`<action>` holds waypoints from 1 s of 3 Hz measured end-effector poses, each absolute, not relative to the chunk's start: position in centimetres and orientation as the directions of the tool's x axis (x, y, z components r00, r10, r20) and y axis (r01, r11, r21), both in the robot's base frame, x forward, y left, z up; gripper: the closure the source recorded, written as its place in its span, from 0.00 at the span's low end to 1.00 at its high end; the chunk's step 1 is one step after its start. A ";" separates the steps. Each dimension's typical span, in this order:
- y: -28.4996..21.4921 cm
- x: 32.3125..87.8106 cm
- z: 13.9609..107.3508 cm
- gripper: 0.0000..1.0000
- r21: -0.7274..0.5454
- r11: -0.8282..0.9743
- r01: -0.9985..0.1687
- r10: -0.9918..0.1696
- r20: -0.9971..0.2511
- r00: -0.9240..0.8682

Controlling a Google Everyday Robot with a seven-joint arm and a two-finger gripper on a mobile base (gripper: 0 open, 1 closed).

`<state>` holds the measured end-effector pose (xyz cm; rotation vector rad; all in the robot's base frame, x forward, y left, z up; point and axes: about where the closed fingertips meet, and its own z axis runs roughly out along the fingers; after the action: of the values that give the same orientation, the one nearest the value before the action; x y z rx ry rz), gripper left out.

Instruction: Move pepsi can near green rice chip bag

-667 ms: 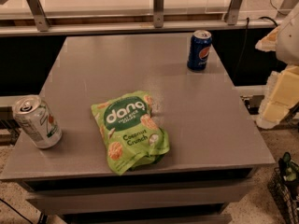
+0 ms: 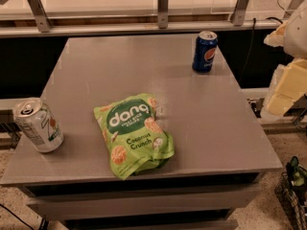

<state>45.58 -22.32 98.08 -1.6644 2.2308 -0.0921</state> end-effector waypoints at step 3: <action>-23.1 56.4 98.7 0.00 -0.327 0.487 -0.809 -0.799 -0.540 -0.263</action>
Offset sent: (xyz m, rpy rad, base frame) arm 0.1236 -0.0189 0.0147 0.3338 -0.2426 -0.1312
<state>56.42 -23.11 98.66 -1.3207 2.0734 0.0194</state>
